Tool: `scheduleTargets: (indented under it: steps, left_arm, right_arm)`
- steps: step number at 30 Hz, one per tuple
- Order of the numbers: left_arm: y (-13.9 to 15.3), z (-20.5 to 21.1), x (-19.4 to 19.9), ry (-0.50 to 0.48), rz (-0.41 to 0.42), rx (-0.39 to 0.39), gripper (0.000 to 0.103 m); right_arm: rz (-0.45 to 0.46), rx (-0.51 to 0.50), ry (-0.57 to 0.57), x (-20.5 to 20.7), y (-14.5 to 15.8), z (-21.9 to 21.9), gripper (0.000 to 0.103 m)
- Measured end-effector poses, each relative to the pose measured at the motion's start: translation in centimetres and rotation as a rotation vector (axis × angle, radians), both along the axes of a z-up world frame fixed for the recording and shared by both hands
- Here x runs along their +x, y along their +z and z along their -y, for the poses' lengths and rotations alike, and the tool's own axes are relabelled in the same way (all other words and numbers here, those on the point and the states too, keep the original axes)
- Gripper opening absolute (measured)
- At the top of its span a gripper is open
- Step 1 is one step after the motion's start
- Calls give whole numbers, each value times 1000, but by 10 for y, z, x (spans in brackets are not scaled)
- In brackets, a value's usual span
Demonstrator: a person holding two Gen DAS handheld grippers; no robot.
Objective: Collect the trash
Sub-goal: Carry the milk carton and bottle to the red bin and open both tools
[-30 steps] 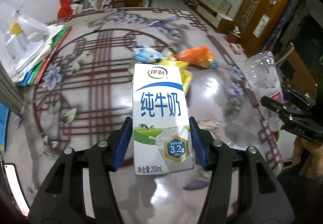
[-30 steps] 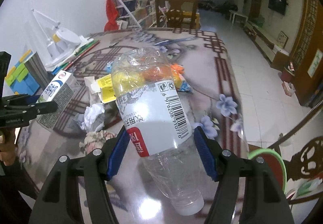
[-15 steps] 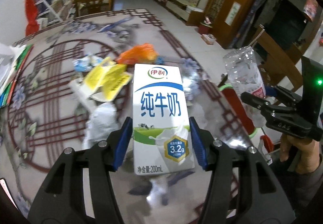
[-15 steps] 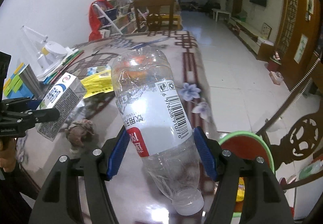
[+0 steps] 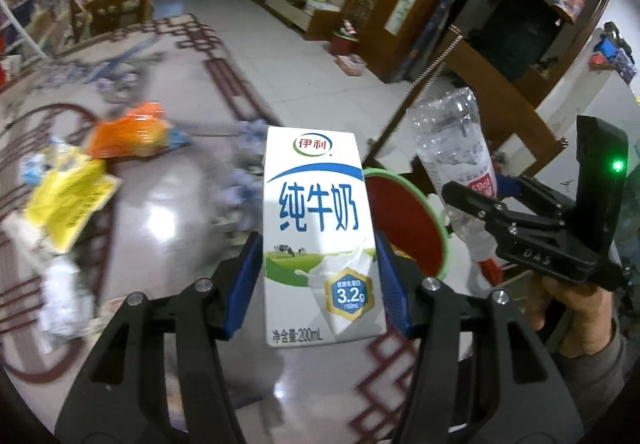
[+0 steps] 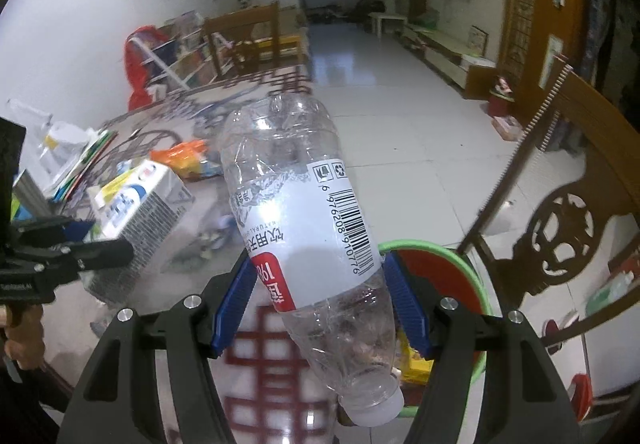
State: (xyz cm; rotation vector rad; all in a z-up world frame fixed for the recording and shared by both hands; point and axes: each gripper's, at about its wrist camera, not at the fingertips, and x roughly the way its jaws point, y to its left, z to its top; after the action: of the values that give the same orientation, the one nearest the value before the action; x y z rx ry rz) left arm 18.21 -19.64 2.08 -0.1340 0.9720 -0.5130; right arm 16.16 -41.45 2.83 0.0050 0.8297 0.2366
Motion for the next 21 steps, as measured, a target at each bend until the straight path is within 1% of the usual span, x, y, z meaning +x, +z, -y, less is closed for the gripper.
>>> scheduleTargets:
  steps: [4, 6, 12, 16, 21]
  left_arm:
    - [-3, 33, 11, -51, -27, -54, 54]
    - [-5, 49, 17, -80, -44, -92, 54]
    - [-7, 91, 30, -141, -63, -110, 54]
    - [-14, 111, 39, -168, -89, -118, 54]
    - [-24, 127, 51, -177, -131, -135, 54]
  right_arm:
    - [-1, 12, -66, 0, 1, 34, 63]
    - [-11, 43, -113, 1, -2, 52, 63]
    - [-39, 111, -231, -5, -15, 97, 63]
    - [-70, 113, -274, -6, -26, 113, 63]
    - [-105, 105, -263, -7, -36, 114, 63]
